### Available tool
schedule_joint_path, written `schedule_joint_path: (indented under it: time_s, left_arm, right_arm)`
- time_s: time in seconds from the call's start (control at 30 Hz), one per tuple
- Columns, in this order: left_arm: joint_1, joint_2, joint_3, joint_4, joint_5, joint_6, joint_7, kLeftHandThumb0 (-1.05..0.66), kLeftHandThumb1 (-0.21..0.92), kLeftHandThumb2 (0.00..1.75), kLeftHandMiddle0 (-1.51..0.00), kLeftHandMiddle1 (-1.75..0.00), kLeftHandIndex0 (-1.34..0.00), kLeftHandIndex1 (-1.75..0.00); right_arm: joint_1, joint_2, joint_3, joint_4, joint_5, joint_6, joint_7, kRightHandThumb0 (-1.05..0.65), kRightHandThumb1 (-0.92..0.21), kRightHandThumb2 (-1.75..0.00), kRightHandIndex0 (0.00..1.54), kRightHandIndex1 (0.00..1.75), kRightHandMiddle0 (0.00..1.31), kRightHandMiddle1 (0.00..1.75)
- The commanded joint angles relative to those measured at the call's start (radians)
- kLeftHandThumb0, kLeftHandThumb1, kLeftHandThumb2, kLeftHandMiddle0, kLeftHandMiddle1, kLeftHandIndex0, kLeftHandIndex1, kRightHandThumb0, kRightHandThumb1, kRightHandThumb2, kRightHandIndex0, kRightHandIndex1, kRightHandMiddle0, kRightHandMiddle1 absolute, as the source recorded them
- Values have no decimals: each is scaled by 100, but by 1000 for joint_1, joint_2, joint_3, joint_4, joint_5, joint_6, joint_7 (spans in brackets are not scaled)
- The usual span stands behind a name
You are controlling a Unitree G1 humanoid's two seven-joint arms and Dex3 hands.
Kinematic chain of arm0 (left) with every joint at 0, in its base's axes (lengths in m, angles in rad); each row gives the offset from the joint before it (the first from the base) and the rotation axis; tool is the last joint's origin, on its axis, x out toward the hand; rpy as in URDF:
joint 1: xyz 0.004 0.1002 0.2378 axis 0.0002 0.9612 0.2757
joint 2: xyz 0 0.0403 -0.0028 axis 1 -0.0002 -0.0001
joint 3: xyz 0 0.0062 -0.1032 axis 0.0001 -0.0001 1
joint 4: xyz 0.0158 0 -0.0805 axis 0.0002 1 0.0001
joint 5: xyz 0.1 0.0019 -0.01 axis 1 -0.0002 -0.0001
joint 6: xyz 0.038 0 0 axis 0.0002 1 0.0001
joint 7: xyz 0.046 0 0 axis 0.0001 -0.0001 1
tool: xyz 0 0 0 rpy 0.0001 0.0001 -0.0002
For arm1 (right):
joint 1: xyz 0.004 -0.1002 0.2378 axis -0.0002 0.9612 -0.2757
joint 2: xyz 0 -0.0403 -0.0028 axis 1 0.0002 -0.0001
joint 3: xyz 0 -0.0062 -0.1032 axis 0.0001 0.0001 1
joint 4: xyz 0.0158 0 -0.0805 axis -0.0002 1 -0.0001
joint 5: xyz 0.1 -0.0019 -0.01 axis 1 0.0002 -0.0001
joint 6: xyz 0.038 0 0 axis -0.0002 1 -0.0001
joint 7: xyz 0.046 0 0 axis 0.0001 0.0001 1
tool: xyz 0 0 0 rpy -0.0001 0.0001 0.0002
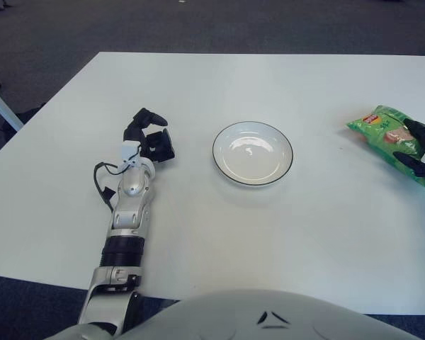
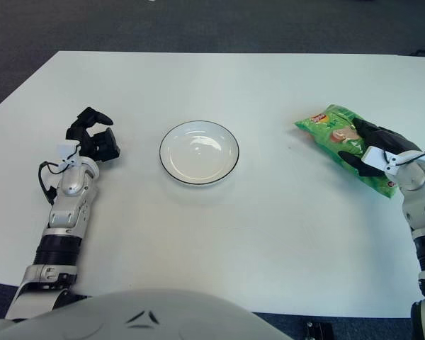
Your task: Put the snack into the plate.
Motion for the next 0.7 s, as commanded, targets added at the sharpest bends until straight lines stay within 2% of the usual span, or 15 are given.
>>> schedule_joint_path:
  time_s: [0.0,0.13,0.23,0.3,0.53,0.6,0.67]
  left_arm:
    - [118,-74,-19,51,15,-2,12,-52,23,143,-138,-175,-69,-175]
    - [118,-72,-22,49,19,-2,13,-52,23,143,-139,-175,-69,-175]
    - [119,-71,-25,47,24,-4,17,-52,23,143,-139,-175,-69,-175]
    - [119,-72,-28,45,30,-6,21,-52,23,143,-140,-175,-69,-175]
    - [119,-64,-26,50,27,-4,10,-52,23,142,-140,-175,-69,-175]
    - [119,-64,-26,50,27,-4,10,-52,23,142,-140,-175,-68,-175]
    - [120,-66,-27,46,28,-5,14,-51,24,142,-140,-175,-68,-175]
  right_arm:
    - [-12,6,51,67,-17,-11,-8,-105,-92,-100,0,0,0,0]
    - [-41,36,100,161,-49,-31,-81,-105,-92,-99,0,0,1,1]
    - [-56,45,125,201,-58,-43,-124,-105,-92,-98,0,0,0,10]
    - [-98,57,154,302,-79,-74,-193,-105,-92,-97,0,0,0,16]
    - [-202,79,227,524,-124,-143,-383,-97,-92,-86,5,4,0,59]
    - [-232,90,247,589,-132,-166,-436,-92,-92,-77,2,26,0,77]
    - [-249,96,261,632,-133,-186,-475,-90,-92,-74,1,35,0,85]
